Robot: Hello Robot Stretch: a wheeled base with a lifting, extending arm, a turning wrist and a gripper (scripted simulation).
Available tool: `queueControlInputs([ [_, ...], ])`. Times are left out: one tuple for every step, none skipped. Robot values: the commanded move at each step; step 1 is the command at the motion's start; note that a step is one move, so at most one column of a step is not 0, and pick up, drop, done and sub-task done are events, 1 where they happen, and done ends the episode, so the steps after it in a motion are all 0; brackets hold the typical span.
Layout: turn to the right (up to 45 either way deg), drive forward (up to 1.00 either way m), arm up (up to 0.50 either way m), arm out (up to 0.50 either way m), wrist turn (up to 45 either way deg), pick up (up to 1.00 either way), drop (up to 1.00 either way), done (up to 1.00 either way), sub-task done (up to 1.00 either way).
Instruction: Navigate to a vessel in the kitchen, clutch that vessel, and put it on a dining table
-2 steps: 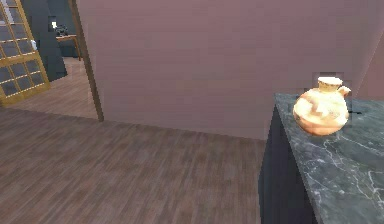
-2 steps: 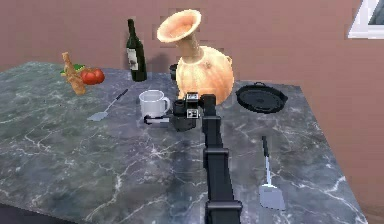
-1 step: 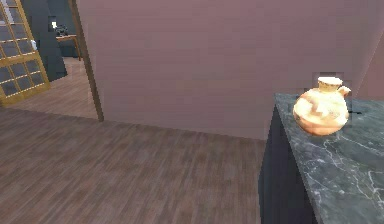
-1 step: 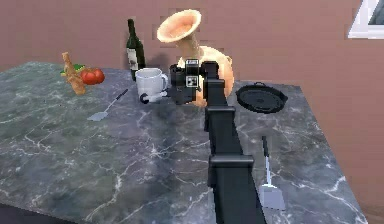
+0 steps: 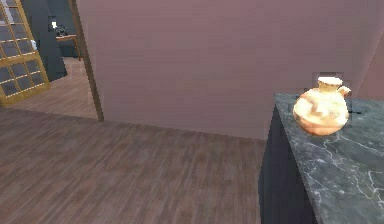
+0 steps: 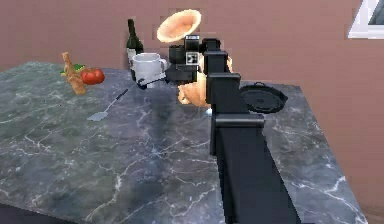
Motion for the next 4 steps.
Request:
queueControlInputs([
  [0.0, 0.00, 0.00, 0.00, -45.0, 0.00, 0.00, 0.00, 0.00],
  [0.0, 0.00, 0.00, 0.00, -45.0, 0.00, 0.00, 0.00, 0.00],
  [0.0, 0.00, 0.00, 0.00, -9.0, 0.00, 0.00, 0.00, 0.00],
  [0.0, 0.00, 0.00, -0.38, 0.0, 0.00, 0.00, 0.00, 0.00],
])
